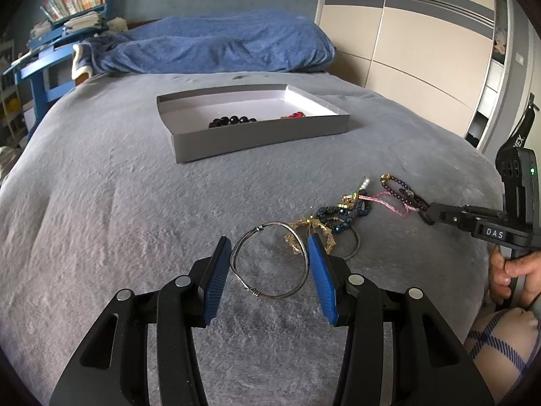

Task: Organize jewelry
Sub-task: 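Grasp the black hair tie with the right tool, then carry the silver bangle and black hair tie in both tools into the box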

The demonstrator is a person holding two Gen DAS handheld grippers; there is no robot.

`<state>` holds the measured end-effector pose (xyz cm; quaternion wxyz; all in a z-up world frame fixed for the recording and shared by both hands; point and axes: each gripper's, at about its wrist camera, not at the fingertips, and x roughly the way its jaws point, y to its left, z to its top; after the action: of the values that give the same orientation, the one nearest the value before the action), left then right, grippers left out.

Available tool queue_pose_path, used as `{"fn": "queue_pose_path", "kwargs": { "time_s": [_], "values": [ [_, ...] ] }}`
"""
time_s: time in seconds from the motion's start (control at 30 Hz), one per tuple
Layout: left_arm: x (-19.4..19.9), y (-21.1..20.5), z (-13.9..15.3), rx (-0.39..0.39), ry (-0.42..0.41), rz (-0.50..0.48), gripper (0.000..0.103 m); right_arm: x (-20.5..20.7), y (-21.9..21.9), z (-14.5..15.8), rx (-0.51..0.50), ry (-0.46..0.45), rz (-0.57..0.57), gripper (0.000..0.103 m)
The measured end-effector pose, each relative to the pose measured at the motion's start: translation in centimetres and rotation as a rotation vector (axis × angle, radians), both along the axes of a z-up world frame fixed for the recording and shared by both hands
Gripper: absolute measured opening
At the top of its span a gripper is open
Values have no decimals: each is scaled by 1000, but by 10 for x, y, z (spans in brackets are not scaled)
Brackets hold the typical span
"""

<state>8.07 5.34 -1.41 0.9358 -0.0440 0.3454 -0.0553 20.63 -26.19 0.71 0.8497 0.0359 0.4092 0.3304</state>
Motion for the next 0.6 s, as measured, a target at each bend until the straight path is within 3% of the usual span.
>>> {"fn": "queue_pose_path", "kwargs": {
  "time_s": [0.2, 0.6],
  "values": [
    [-1, 2, 6, -17, -19, -1, 48, 0, -3, 21, 22, -58, 0, 3],
    [14, -3, 30, 20, -72, -34, 48, 31, 13, 72, 23, -176, 15, 3]
  ]
}}
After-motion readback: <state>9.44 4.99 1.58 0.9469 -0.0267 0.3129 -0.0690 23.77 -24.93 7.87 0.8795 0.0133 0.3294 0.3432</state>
